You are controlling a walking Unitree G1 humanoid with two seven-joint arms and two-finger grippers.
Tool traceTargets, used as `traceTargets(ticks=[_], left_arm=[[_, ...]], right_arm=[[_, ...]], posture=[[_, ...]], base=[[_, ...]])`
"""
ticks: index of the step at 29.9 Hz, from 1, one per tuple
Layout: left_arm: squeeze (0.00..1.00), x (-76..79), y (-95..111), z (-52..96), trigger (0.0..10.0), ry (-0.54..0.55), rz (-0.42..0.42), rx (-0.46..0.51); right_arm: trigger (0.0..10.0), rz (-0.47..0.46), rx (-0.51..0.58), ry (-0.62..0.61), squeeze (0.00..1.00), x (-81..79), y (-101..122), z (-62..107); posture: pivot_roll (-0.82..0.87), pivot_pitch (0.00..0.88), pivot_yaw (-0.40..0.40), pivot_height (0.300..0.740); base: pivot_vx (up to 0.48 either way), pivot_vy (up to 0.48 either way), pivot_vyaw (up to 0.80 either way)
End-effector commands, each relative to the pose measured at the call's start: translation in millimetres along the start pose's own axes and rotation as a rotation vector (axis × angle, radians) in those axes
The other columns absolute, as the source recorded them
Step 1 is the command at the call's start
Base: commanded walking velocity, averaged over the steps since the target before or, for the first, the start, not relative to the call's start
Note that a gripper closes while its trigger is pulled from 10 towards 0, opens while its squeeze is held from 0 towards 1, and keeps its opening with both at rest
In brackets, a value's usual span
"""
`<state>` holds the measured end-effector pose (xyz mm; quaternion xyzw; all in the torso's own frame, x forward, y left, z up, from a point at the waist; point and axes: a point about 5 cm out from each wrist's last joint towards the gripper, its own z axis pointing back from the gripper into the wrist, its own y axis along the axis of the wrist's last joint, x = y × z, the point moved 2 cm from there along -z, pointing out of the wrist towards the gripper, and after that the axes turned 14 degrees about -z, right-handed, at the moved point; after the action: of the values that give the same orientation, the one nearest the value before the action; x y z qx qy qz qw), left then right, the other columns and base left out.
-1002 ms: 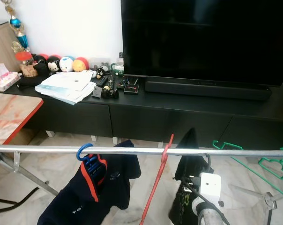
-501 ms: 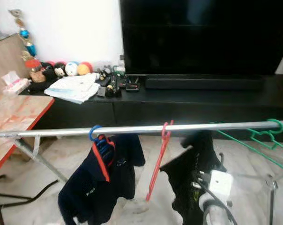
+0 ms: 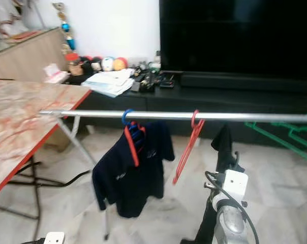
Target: Hang hanger
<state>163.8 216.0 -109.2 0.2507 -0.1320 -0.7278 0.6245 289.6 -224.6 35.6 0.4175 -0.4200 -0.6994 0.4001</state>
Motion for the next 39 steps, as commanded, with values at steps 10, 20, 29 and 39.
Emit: traceTargets(ticks=[10, 20, 29, 39], left_arm=[[0.00, -15.8, -5.6, 0.9, 10.0, 0.029, 0.039, -0.036], [0.00, -14.5, -8.7, 1.3, 10.0, 0.028, 0.041, -0.051], [0.00, -15.1, -8.3, 1.4, 10.0, 0.029, 0.040, -0.045], [0.00, -14.1, -11.0, 1.8, 10.0, 0.030, 0.040, -0.055]], right_arm=[[10.0, 0.015, 0.041, 0.032, 0.00, -13.9, 17.9, -14.5], [10.0, 0.004, 0.038, 0.029, 0.00, -16.9, 15.6, -14.7], [10.0, 0.005, 0.030, 0.030, 0.00, -18.0, 12.9, -15.5], [10.0, 0.003, 0.029, 0.033, 0.00, -19.4, 12.6, -16.1]], posture=[[-0.07, 0.000, 0.058, 0.740], [-0.06, 0.000, 0.065, 0.740], [-0.05, 0.000, 0.067, 0.740], [-0.05, 0.000, 0.068, 0.740]], base=[[-0.339, 0.000, 0.00], [-0.344, 0.000, 0.00], [-0.345, 0.000, 0.00], [-0.067, 0.000, 0.00]])
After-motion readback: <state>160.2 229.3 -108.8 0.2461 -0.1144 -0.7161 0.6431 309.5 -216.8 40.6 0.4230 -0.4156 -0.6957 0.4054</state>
